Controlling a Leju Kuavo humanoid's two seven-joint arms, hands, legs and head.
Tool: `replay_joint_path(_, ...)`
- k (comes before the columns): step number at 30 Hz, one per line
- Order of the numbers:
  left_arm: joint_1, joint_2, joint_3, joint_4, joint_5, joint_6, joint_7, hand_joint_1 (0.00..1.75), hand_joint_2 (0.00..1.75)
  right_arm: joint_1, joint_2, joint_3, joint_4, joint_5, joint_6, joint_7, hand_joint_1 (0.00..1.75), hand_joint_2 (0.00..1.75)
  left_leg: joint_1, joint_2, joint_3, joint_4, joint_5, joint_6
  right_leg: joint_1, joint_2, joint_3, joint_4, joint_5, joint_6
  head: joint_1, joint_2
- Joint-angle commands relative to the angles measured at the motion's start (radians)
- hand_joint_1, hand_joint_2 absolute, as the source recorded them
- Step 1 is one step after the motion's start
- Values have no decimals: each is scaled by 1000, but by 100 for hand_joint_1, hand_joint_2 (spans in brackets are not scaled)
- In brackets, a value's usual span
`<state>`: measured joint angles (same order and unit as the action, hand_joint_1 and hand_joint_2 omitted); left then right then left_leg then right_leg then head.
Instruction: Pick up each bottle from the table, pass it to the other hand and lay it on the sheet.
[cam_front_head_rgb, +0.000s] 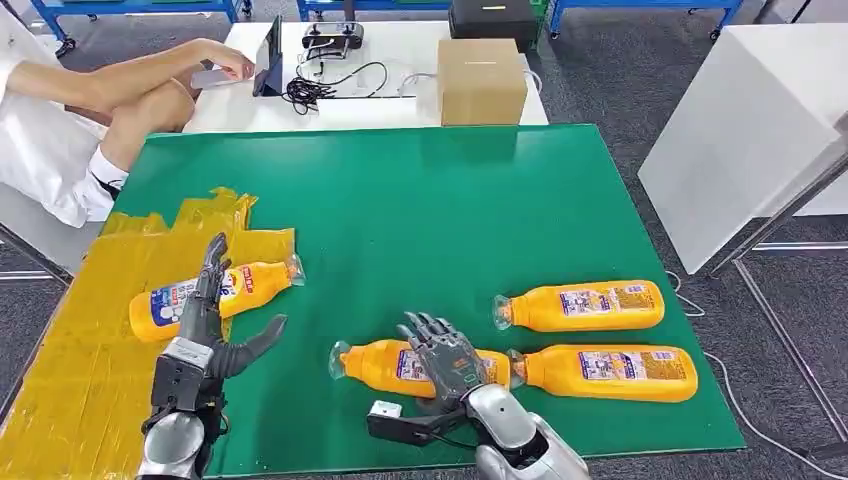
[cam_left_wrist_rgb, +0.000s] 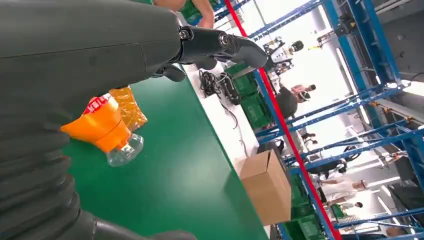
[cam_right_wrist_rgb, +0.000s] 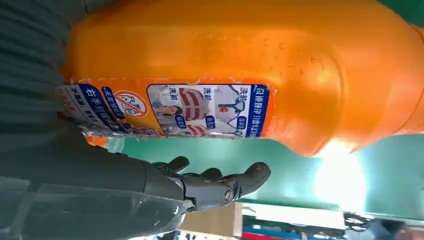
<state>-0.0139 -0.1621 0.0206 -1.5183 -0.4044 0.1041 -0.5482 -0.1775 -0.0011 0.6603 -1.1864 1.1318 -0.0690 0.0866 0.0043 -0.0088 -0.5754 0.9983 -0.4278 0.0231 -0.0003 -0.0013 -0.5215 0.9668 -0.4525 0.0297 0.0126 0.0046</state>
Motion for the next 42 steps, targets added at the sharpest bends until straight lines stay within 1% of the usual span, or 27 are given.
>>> replay_joint_path(1, -33, -8, 7, 39, -1, -5, 9, 0, 175, -80, 7, -50, 187, -18, 23, -6, 175, 175, 0, 1, 2, -1, 0, 0, 0, 0, 2, -2, 0, 0, 0, 0)
replay_joint_path(8, -50, -6, 0, 53, -1, -4, 9, 0, 175, -112, 14, -62, 233, -36, 31, -22, 175, 175, 0, 0, 2, -1, 0, -1, 0, -1, 2, -2, 0, 0, 0, 0)
replay_joint_path(12, -48, -5, 0, 52, -2, -3, 9, 0, 175, -114, 16, -63, 239, -38, 30, -25, 175, 175, 1, 0, 3, -2, 1, -1, 1, -1, 3, -3, 1, 0, 0, 0)
replay_joint_path(16, -54, -5, -7, 58, -2, -2, 9, 0, 175, -114, 31, -97, 234, -84, 4, -56, 175, 175, 0, 0, 4, -2, 0, -1, 0, -1, 3, -3, 1, 0, 0, 0)
replay_joint_path(18, -54, -6, -8, 58, -2, -2, 9, 0, 175, -116, 32, -96, 233, -84, 5, -55, 175, 175, 0, 0, 3, -1, 1, 0, 0, -1, 3, -2, 2, -3, 0, 0)
replay_joint_path(23, -54, -6, -8, 58, -2, -2, 9, 0, 175, -116, 32, -96, 233, -84, 5, -55, 175, 175, 0, 0, 3, -1, 1, 0, 0, -1, 2, -2, 2, -3, 0, 0)
replay_joint_path(29, -50, -7, -21, 47, -1, 4, 9, 0, 175, -91, 65, -184, 173, -159, -35, -60, 175, 175, 0, -1, 2, -1, 1, 0, 0, -2, 2, -1, 2, -3, 0, 0)
replay_joint_path(33, -46, -8, -33, 41, -1, 6, 9, 0, 175, -66, 92, -252, 121, -218, -82, -88, 175, 175, 1, -1, 2, -1, 1, 0, 1, -2, 2, -2, 2, -3, 0, 0)
replay_joint_path(36, -41, -9, -49, 34, -2, 7, 9, 0, 175, -31, 125, -321, 44, -278, -147, -134, 175, 175, 0, 0, 2, -1, 0, -1, 0, -2, 2, -1, 1, -3, 0, 0)
replay_joint_path(38, -40, -10, -62, 32, -2, 7, 9, 0, 175, -1, 144, -360, -23, -335, -204, -202, 175, 175, 0, 0, 2, 0, 0, -1, 0, -2, 1, -1, 1, -3, 0, 0)
replay_joint_path(39, -41, -9, -66, 33, -2, 7, 9, 0, 175, 4, 145, -366, -38, -342, -206, -208, 175, 175, 0, 0, 1, 0, 0, 0, 0, -1, 1, 0, 1, -3, 0, 0)
replay_joint_path(40, -43, -7, -74, 36, -3, 9, 9, 0, 175, 24, 160, -395, -79, -403, -236, -268, 175, 175, 0, 0, 0, 0, 0, 0, 0, -1, 0, 0, 1, -3, 0, 0)
replay_joint_path(41, -45, -8, -78, 38, 14, 1, 9, 0, 175, 32, 166, -409, -99, -420, -250, -286, 175, 175, 0, -1, 0, 0, 0, 0, 0, -2, 0, 0, 0, -3, 0, 0)
replay_joint_path(42, -47, -5, -90, 37, 34, -19, 3, 0, 175, 46, 182, -434, -128, -483, -271, -343, 175, 175, 0, -1, 0, 0, 0, 0, 0, -2, 0, 0, 1, -3, 0, 0)
